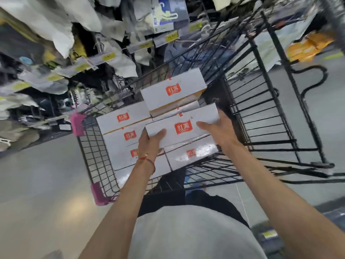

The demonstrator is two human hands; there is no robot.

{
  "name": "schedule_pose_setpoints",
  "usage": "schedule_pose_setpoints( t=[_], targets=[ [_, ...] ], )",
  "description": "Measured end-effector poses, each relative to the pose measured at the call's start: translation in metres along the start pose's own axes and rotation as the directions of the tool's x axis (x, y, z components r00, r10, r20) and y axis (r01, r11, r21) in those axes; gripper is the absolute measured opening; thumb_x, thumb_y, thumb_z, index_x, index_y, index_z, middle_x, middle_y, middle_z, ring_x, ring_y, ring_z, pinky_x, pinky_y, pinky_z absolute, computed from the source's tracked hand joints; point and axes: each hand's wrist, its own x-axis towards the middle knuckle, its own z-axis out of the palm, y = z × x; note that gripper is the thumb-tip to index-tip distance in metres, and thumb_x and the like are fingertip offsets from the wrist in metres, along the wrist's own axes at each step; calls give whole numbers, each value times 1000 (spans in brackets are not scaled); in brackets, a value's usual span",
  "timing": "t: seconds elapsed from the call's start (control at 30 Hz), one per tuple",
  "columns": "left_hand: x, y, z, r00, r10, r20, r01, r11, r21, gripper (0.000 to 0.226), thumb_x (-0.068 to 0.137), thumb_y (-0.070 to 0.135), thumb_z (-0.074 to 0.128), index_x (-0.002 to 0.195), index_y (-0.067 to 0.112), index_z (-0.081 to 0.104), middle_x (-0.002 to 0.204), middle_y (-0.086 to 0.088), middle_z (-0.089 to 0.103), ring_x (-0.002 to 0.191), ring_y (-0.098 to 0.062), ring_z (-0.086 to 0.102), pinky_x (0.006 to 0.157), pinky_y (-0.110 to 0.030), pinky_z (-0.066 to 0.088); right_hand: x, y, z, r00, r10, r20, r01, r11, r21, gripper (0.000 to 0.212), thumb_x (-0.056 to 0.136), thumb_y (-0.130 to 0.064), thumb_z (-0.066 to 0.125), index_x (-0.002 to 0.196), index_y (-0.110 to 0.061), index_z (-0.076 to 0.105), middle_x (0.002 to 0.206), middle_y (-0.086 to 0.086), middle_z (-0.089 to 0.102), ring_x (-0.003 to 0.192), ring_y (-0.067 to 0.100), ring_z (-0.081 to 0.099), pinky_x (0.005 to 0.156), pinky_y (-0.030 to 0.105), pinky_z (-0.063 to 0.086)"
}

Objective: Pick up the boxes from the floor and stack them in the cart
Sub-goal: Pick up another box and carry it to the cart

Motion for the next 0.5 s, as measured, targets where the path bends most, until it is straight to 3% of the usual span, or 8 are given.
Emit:
schedule_pose_setpoints(
  t=[0.07,0.17,0.3,0.4,0.5],
  targets=[
    [20,4,2,999,-37,19,37,999,24,53,89,27,74,134,21,47,126,5,59,116,-22,57,100,-48,52,15,-2,6,1000,15,18,-14,1000,-15,45,84,-11,84,109,-35,56,110,-10,68,111,14,65,104,38,54],
    [45,5,8,998,-57,14,56,997,60,79,78,38,77,146,20,41,138,0,57,124,-25,55,103,-50,49,39,-2,15,999,28,30,-26,998,-62,50,84,-12,84,126,-22,58,120,-2,70,116,18,66,104,44,56],
    [69,12,11,999,-46,15,46,999,11,39,91,21,71,125,26,53,104,15,63,107,-18,59,102,-43,48,65,-7,26,999,29,40,-24,991,-131,60,84,-14,83,136,-15,54,128,3,67,122,21,63,105,43,55],
    [80,19,8,995,-91,34,92,995,-28,35,92,17,69,123,26,57,113,6,65,115,-22,58,95,-43,49,74,-13,32,998,46,39,-39,984,-176,57,88,-10,80,137,-14,52,131,3,63,124,19,58,101,35,52],
    [85,20,7,993,-107,50,109,993,-36,34,93,19,68,123,28,58,123,3,64,119,-22,57,102,-49,49,81,-16,34,999,49,12,-45,976,-211,59,87,-10,80,138,-14,52,135,5,61,128,22,55,110,44,50]
  ],
)
